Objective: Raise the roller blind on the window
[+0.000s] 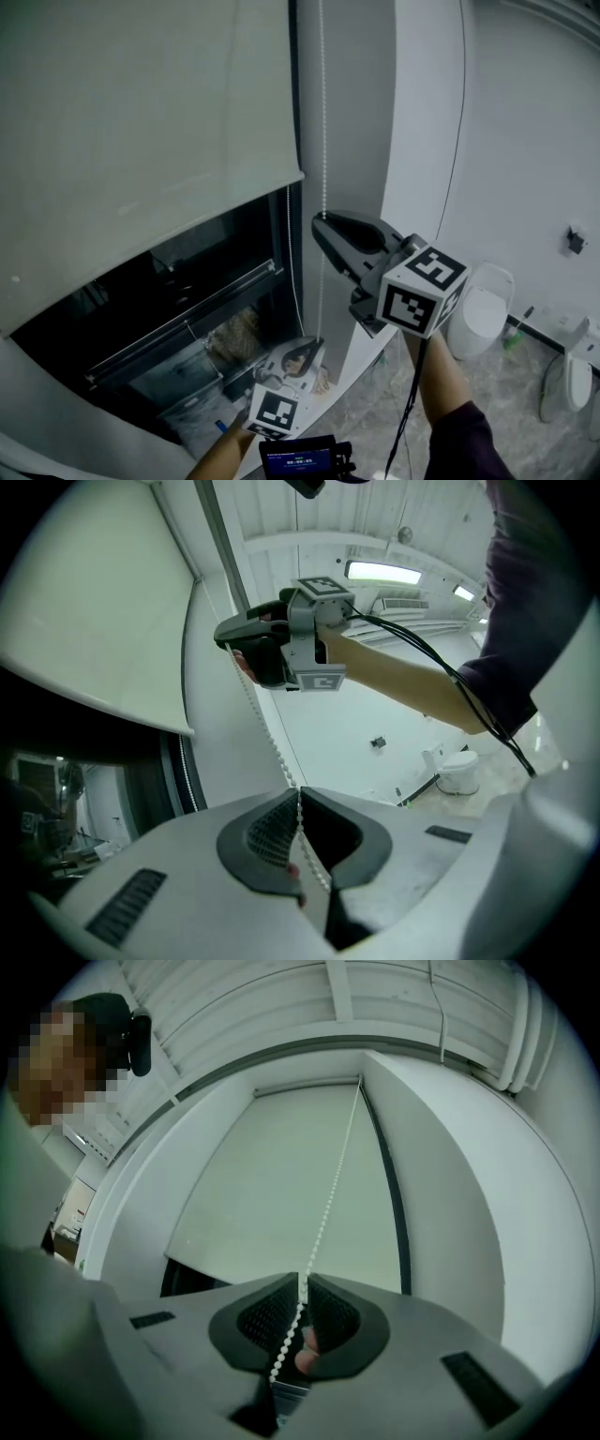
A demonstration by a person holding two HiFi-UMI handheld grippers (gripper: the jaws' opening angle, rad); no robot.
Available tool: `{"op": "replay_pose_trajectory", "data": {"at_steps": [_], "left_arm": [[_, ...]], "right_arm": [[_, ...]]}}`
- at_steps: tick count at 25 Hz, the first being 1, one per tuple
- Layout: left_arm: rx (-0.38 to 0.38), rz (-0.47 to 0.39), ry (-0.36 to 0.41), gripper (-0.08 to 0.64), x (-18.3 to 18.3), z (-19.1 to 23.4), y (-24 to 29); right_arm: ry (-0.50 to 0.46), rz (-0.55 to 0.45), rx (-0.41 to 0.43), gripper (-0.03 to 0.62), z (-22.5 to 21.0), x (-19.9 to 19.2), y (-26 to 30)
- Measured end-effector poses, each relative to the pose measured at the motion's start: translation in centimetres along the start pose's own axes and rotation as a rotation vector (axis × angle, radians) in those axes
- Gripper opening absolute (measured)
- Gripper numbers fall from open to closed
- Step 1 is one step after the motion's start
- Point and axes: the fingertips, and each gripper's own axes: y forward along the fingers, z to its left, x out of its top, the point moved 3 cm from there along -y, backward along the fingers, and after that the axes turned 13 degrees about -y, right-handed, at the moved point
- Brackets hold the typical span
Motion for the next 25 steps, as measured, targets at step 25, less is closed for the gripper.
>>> {"op": "replay_pose_trajectory", "data": {"at_steps": [25], "left_arm": [[-0.084,-0.268,-0.195,0.018,14.5,6.5,-0.4]], "right_arm": [[-0.614,0.249,-0.168,0.012,3.6,-5.7,-2.5]]}}
